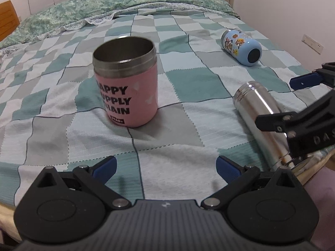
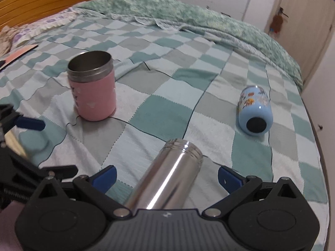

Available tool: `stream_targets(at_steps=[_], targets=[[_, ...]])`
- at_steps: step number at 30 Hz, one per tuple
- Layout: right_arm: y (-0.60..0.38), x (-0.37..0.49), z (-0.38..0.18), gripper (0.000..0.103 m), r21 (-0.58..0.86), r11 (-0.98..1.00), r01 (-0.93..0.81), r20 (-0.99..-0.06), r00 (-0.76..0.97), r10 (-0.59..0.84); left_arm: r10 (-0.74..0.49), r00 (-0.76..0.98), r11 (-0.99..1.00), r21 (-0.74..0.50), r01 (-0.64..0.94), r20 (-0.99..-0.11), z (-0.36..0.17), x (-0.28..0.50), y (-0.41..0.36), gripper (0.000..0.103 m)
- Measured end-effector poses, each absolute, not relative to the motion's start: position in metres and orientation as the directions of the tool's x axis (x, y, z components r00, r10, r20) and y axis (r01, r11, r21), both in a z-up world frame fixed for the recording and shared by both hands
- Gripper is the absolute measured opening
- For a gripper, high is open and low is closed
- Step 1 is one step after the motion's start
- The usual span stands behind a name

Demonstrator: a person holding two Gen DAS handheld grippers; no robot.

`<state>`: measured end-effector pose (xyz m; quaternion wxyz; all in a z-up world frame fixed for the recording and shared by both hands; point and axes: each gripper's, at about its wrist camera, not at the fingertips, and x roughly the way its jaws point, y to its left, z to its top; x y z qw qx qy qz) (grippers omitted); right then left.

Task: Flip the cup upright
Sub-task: 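Close the right gripper around the silver tumbler's base end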

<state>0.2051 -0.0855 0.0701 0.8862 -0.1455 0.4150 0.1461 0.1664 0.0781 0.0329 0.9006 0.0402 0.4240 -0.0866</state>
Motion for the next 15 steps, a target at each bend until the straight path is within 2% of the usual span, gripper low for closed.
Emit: stream_targets(at_steps=[8,15], targets=[[-0.077,0.236,0.049,0.101,-0.105,0.961,-0.255,-0.818,0.572,0.062,-0.145,0.613,0.981,-0.033,0.191,-0.777,0.023,0.179,0.091,0.103],[-0.073,0.254,0.041,0.096,-0.069,0.976,-0.208,-0.835,0.547,0.058,-0.158,0.607,0.980,-0.049,0.193,-0.779,0.020,0.189,0.098,0.103]])
